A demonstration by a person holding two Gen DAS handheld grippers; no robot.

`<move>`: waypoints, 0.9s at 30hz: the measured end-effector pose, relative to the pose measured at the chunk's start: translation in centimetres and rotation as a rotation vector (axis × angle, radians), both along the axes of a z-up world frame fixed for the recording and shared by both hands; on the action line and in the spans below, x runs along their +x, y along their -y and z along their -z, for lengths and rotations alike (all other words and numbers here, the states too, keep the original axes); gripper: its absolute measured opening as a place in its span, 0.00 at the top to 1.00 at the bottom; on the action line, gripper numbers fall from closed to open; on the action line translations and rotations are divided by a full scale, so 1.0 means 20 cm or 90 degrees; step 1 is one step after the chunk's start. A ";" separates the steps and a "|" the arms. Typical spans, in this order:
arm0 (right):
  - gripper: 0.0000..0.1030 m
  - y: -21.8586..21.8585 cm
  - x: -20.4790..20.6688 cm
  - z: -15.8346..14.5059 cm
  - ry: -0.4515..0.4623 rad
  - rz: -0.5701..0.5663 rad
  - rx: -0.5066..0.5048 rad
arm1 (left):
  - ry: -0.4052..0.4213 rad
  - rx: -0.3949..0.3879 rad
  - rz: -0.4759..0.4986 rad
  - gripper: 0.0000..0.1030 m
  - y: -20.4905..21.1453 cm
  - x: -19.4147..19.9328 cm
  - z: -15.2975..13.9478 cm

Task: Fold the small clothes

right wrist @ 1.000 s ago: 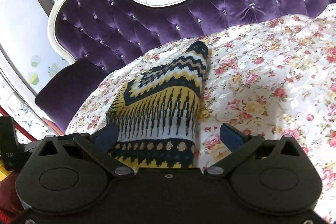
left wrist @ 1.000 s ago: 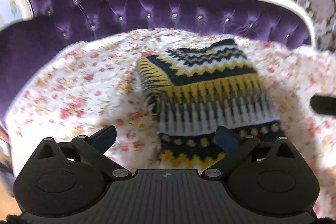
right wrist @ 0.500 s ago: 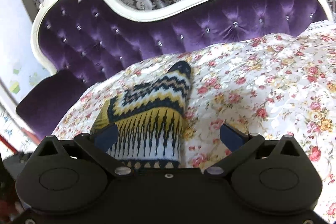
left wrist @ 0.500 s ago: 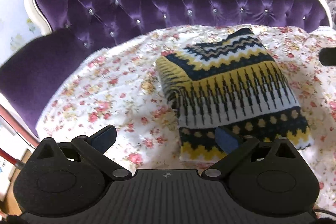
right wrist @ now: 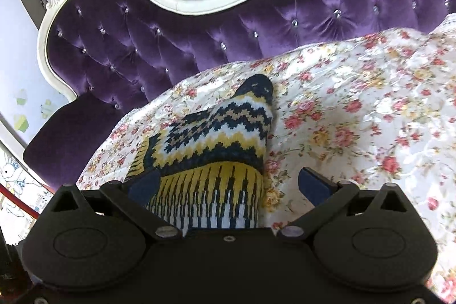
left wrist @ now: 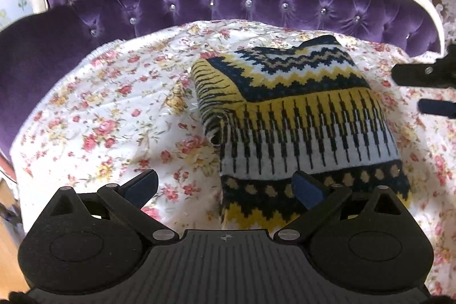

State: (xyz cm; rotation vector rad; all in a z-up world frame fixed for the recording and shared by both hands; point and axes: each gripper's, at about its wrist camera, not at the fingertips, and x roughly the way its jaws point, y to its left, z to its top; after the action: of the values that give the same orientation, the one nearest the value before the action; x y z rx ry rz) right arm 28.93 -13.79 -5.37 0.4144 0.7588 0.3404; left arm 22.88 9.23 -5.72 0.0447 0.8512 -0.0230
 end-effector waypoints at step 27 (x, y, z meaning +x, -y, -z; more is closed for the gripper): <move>0.00 -0.07 0.38 0.33 -0.044 -0.090 0.148 | -0.079 -0.390 0.111 0.01 -0.18 0.23 0.22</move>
State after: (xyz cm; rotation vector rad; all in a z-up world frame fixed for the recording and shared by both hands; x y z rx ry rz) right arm 36.51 -12.43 -11.94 0.5959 0.8211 0.5517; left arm 27.50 12.85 -10.15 -0.4622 0.9330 -0.4523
